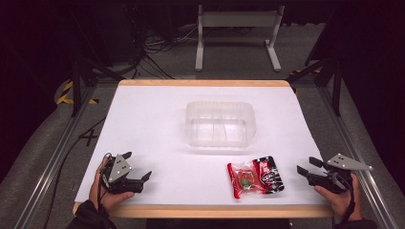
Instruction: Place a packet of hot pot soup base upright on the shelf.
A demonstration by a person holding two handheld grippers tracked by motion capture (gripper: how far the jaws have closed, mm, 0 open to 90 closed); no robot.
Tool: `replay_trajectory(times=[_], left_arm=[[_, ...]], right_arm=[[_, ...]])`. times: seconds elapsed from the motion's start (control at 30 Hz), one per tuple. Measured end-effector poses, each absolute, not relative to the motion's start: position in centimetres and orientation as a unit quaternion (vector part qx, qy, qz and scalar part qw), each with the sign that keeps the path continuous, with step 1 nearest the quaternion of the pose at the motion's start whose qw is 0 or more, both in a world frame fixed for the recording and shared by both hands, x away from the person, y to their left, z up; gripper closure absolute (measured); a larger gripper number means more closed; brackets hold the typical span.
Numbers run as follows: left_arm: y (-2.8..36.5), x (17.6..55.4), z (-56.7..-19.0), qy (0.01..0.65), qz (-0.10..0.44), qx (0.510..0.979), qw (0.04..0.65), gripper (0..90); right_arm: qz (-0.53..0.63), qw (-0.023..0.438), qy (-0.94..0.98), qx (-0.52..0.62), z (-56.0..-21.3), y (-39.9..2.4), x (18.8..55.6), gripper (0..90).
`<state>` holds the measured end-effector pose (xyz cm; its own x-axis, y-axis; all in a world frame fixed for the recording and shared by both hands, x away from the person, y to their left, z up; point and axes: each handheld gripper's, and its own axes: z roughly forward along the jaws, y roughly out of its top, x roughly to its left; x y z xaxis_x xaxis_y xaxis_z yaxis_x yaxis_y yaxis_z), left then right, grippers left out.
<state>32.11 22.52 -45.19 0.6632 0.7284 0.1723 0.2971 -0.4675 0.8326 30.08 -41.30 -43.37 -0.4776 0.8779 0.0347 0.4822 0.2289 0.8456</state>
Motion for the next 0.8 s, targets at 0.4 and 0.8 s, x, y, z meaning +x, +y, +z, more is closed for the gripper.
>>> replay_trajectory(times=[0.4, 0.8], left_arm=[[22.9, 31.6, -45.3, 0.318, 0.267, 0.813, 0.407, 5.4], [22.6, 31.6, -45.5, 0.314, 0.263, 0.822, 0.395, 5.3]], right_arm=[[0.432, 0.202, 0.754, 0.452, -43.3, -40.6, 30.6, 32.0], [0.442, 0.134, 0.786, 0.411, -43.1, -37.9, 30.4, 18.8]])
